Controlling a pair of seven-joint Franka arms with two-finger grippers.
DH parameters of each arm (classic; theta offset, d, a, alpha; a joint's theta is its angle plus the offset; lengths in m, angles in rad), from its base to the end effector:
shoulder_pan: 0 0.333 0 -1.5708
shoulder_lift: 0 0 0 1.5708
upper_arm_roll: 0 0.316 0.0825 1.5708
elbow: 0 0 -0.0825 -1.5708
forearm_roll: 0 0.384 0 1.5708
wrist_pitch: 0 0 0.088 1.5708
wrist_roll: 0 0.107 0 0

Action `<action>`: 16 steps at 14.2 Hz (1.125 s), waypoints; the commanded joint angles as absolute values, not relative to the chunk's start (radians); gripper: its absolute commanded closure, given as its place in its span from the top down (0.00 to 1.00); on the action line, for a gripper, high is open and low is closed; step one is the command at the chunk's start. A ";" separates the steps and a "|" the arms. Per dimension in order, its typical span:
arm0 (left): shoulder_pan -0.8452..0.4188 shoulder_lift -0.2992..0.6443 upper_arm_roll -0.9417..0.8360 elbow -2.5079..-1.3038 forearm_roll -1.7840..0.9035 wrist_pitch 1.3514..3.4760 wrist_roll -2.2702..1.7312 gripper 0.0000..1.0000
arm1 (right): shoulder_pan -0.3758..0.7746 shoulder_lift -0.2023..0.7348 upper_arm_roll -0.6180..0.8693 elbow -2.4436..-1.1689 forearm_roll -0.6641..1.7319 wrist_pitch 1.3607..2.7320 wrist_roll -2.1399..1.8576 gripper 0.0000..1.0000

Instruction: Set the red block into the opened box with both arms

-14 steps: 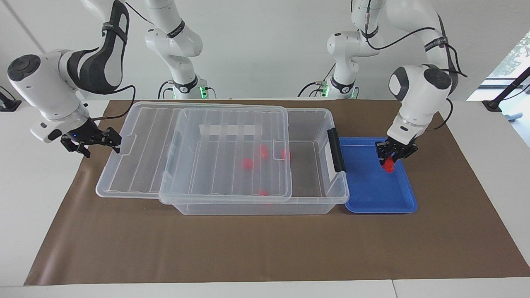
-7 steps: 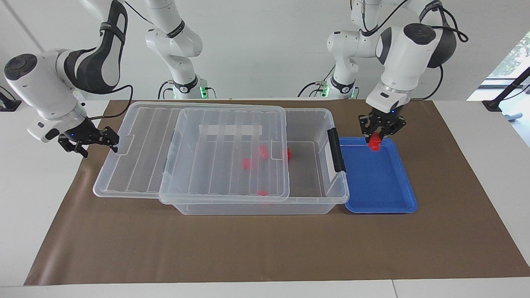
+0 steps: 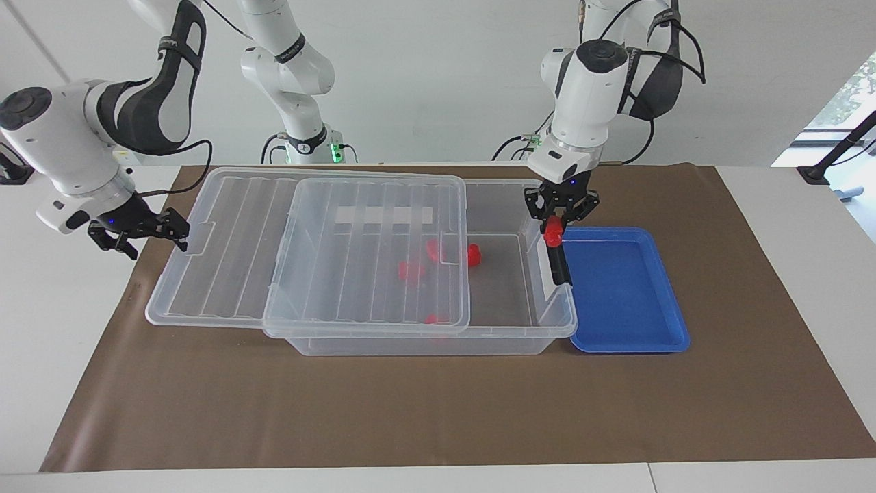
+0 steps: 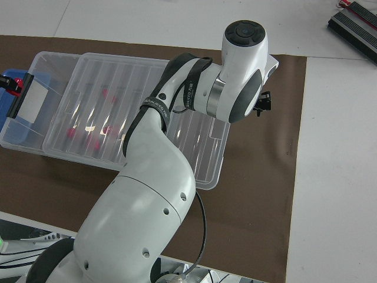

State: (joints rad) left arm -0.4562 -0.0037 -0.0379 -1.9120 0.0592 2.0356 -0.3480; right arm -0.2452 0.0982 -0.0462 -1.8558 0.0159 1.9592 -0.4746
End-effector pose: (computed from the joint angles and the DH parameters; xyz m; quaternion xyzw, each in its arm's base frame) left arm 0.5051 -0.2683 0.5051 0.9940 -0.0843 0.0692 0.0011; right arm 0.5643 -0.1674 0.4659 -0.9960 -0.0886 -0.0044 0.0037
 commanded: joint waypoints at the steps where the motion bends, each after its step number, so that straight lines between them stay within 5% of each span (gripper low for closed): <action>1: -0.511 0.083 -0.026 -1.876 0.087 2.103 -0.434 0.00 | -0.262 0.095 -0.038 -1.856 0.015 1.959 -0.506 1.00; 6: -0.526 0.187 -0.029 -1.878 0.078 2.221 -0.469 0.00 | -0.262 0.097 -0.038 -1.842 0.021 1.941 -0.506 1.00; 11: -0.525 0.251 -0.031 -1.905 0.077 2.307 -0.471 0.00 | -0.232 0.130 -0.035 -1.672 0.031 1.783 -0.461 1.00; 16: -0.526 0.354 -0.032 -1.905 0.077 2.410 -0.488 0.00 | -0.114 0.017 -0.032 -1.663 0.031 1.678 -0.168 1.00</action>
State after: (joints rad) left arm -0.5166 0.3189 -0.0382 -1.9079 0.0594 2.3585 -0.4612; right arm -0.1443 0.0676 -0.0357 -1.6593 0.0180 1.7209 -0.2497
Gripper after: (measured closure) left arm 0.656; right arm 0.000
